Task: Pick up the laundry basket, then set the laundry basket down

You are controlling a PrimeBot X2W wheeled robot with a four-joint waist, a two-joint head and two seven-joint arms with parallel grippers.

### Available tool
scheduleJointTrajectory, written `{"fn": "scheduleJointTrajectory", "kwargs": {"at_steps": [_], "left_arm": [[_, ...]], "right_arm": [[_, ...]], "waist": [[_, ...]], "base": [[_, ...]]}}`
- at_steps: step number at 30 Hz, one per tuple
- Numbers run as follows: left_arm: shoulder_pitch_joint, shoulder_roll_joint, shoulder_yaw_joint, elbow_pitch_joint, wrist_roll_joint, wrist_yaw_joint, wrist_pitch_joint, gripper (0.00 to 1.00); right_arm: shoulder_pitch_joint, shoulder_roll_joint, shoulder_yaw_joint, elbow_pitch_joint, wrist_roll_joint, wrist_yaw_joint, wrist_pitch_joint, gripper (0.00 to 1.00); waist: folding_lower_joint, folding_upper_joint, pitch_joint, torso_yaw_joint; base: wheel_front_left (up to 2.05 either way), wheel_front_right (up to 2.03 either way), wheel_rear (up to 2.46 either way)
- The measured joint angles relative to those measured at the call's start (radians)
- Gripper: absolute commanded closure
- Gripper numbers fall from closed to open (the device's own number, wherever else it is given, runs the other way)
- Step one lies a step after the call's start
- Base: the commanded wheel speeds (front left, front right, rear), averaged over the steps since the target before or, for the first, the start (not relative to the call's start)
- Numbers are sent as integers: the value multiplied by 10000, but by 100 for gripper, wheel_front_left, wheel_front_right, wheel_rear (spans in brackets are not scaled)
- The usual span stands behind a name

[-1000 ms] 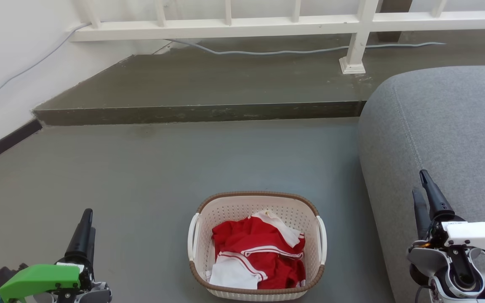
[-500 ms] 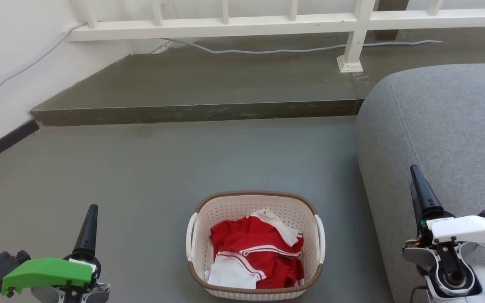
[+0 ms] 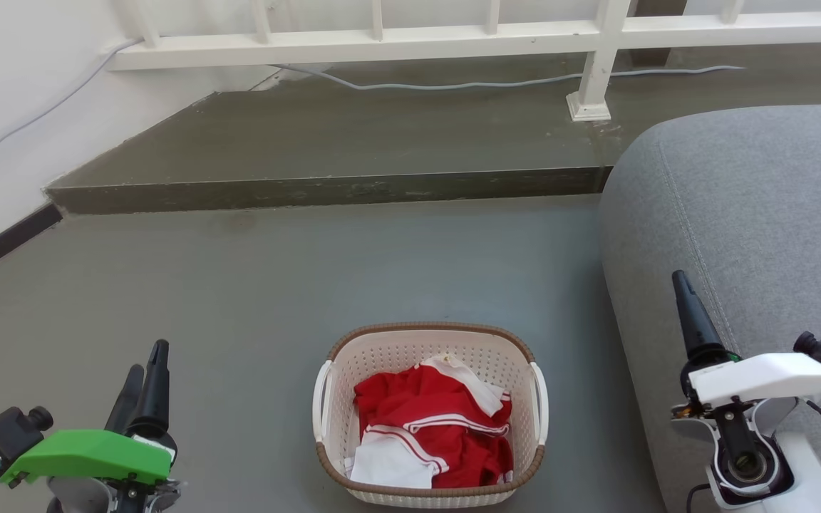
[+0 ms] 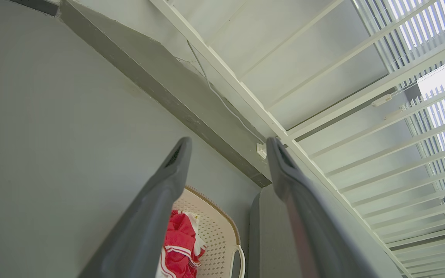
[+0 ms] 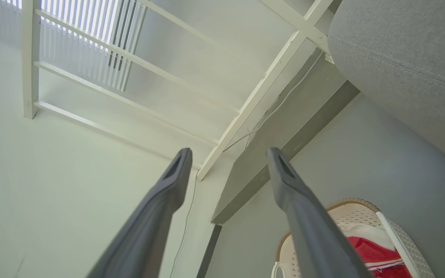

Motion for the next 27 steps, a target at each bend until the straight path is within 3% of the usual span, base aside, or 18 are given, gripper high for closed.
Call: {"fn": "scheduleJointTrajectory", "kwargs": {"at_steps": [27], "left_arm": [[-43,-4,-297,-548,3196,-2,-892,0]], "right_arm": [[4,56,757,-330,-3438,-451,-886,0]], "waist": [[0,0,29,-85]], "base": [[0,0,0]]}}
